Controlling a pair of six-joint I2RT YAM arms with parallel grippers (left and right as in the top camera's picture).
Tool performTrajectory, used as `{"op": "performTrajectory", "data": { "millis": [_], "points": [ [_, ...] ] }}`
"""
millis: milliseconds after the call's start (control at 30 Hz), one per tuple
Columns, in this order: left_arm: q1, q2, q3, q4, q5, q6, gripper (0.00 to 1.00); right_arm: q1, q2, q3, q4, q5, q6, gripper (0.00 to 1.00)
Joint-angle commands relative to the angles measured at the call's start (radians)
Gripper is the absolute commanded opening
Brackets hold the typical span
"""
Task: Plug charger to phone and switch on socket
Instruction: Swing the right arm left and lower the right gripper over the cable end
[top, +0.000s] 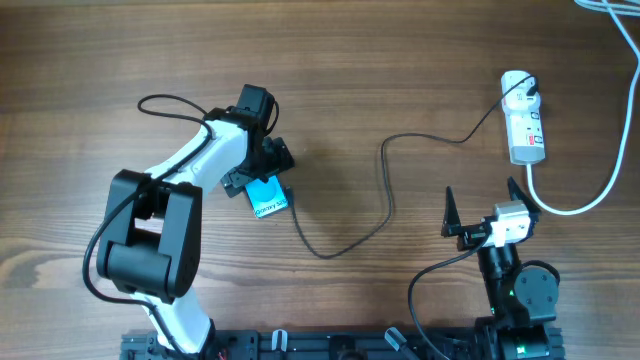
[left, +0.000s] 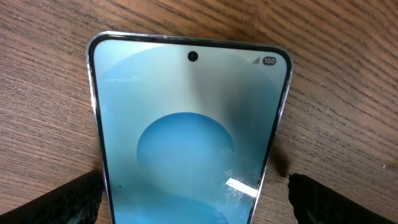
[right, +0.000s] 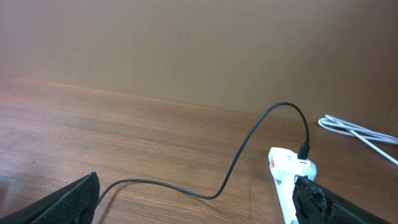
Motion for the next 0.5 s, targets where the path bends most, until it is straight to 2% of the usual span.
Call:
{"op": "performTrajectory", "data": {
  "millis": [0, 67, 233, 333, 467],
  "points": [
    [0.007, -0.001, -0.016, 0.020, 0.005, -0.010, 0.97, -0.005, -0.012, -0.001, 0.003, -0.013, -0.008, 1.00],
    [0.007, -0.001, -0.016, 0.031, 0.005, -0.010, 1.00, -0.005, -0.012, -0.001, 0.003, -0.013, -0.009, 1.00],
    [0.007, -0.001, -0.016, 0.045, 0.005, -0.010, 0.99, -0.005, -0.012, -0.001, 0.003, -0.010, -0.014, 0.99],
    [0.007, -0.001, -0.016, 0.046, 0.005, -0.010, 0.95, -0.005, -0.011, -0.001, 0.005, 0.003, -0.071, 1.00],
    [0.006, -0.001, -0.016, 0.044, 0.005, -0.010, 0.98, -0.005, -0.010, -0.001, 0.007, 0.003, -0.085, 1.00]
  ]
}}
